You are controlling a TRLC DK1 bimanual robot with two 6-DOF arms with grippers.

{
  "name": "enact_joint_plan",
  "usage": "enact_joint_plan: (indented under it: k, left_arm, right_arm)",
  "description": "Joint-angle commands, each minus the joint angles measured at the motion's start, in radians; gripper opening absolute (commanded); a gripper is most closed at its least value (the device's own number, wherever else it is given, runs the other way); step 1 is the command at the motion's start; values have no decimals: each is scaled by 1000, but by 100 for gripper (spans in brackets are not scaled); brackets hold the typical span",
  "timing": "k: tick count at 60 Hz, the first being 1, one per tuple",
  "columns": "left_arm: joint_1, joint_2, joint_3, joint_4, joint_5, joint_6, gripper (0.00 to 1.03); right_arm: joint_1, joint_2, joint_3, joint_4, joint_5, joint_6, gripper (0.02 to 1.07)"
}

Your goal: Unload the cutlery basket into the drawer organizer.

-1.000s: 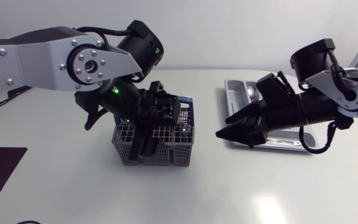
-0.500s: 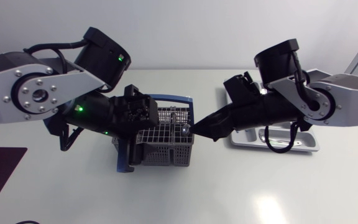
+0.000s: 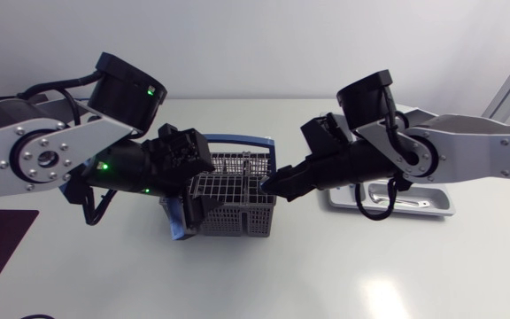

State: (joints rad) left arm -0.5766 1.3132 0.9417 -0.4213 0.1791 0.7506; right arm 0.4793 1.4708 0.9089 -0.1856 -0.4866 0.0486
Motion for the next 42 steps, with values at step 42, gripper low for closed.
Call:
enact_joint_plan:
  k: [42]
  left_arm:
    - [43, 9, -75, 35, 76, -97, 88]
  right_arm:
    - [61, 82, 36, 80, 57, 56, 36]
